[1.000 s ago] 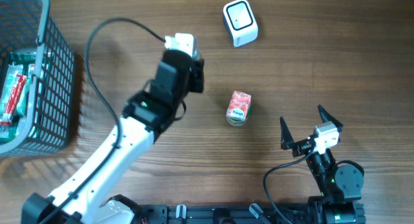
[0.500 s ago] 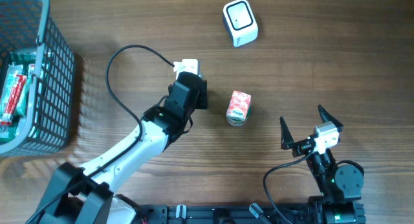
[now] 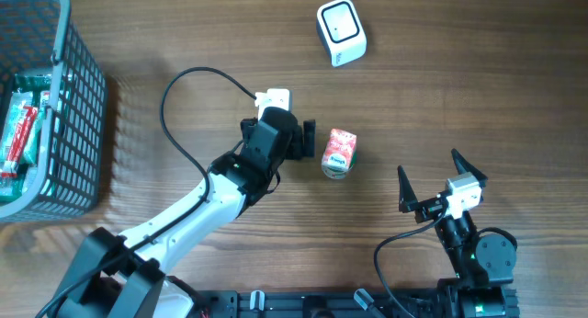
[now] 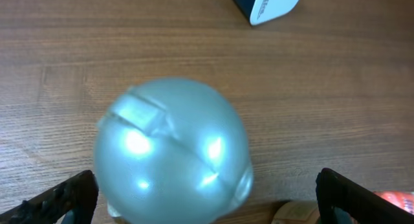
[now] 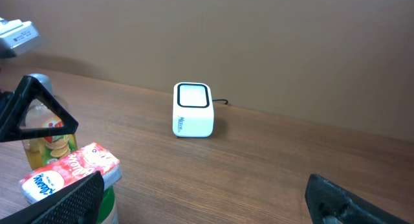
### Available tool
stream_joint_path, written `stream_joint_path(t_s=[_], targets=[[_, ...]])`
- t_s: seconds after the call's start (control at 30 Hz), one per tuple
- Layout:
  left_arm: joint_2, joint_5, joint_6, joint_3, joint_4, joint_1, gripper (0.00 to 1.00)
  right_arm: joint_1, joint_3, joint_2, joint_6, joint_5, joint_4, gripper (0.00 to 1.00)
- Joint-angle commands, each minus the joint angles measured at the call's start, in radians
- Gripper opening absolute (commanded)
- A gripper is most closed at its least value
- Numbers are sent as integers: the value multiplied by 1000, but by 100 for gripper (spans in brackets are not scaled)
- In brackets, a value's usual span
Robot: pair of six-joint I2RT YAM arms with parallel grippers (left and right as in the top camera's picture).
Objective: Scan the item barcode
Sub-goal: 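Carry the Vim bottle beside the snack pack and place it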
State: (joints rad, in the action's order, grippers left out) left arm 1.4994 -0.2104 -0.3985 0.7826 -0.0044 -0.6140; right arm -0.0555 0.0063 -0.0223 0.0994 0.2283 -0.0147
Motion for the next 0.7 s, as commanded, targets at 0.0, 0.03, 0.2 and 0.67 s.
stream_joint_path(t_s=[0.0, 0.03, 0.2, 0.67], targets=[[-54, -13, 24, 3, 13, 23, 99, -1, -1, 0, 5, 6, -3, 100], [-53, 12, 24, 3, 11, 27, 97, -1, -1, 0, 5, 6, -3, 100], [-18, 18, 24, 3, -10, 37, 84, -1, -1, 0, 5, 6, -3, 100], [29, 90, 23, 3, 16, 55, 40, -1, -1, 0, 5, 6, -3, 100]])
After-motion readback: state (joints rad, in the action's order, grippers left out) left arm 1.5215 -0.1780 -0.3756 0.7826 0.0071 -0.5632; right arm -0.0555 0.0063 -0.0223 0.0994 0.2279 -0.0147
